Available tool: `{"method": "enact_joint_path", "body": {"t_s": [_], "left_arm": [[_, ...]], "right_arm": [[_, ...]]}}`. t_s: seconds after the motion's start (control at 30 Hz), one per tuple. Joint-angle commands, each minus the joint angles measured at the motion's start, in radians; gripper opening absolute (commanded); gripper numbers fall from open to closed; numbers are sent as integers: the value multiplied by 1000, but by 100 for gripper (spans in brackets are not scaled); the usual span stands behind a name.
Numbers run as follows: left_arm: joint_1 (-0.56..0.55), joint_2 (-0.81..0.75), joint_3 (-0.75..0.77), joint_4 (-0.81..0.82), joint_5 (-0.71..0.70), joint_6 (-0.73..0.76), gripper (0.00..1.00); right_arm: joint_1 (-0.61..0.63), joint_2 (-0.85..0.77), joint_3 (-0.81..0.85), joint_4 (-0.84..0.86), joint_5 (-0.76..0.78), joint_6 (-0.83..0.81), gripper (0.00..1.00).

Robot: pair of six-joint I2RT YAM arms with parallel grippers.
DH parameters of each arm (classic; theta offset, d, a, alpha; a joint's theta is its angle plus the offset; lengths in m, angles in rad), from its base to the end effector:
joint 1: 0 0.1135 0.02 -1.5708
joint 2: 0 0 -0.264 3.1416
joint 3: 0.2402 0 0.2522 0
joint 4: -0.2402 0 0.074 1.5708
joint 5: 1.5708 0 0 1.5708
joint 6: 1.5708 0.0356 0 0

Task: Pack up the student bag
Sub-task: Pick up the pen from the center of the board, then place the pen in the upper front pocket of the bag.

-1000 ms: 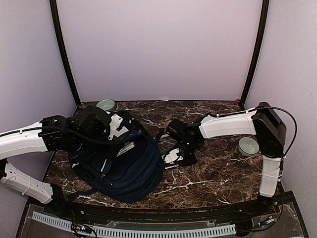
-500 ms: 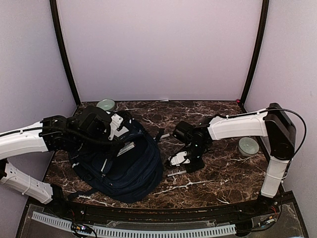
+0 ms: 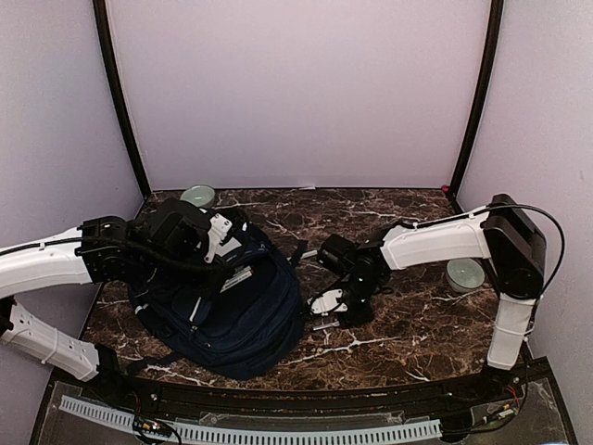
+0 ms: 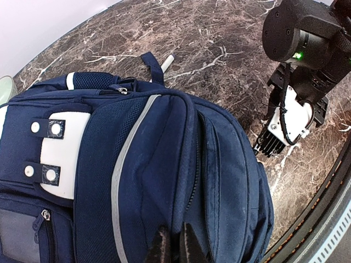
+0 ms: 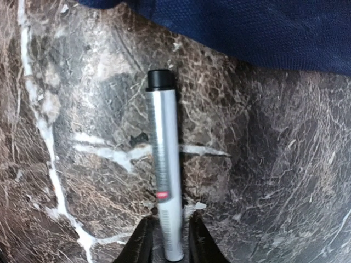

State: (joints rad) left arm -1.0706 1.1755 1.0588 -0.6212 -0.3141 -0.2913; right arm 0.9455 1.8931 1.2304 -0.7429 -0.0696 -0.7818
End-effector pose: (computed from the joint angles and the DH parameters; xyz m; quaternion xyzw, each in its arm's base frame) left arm 0.1288 -0.2127 0.3156 0.2846 0.8596 -0.1404 0.4005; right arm 0.2038 0.2866 0.1525 -0.7590 0.6449 0.0413 0.0793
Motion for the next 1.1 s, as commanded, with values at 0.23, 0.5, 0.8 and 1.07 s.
{"method": "enact_joint_path", "body": {"t_s": [0.23,0.5,0.8,1.07], "left_arm": [[-6,-26,3,61,-1,6,0],[-6,-21,15,57,-9,28,0],[-6,-30,18,68,9,31,0],[-6,-48,30,61,17,23,0]], "right_arm": [[51,21,-1,-30,45,18,4],[188,-159,132,-160,65,-1,3],[284,-118,300,-51,233,-73,3],[339,20,409,131,345,-180,3]]}}
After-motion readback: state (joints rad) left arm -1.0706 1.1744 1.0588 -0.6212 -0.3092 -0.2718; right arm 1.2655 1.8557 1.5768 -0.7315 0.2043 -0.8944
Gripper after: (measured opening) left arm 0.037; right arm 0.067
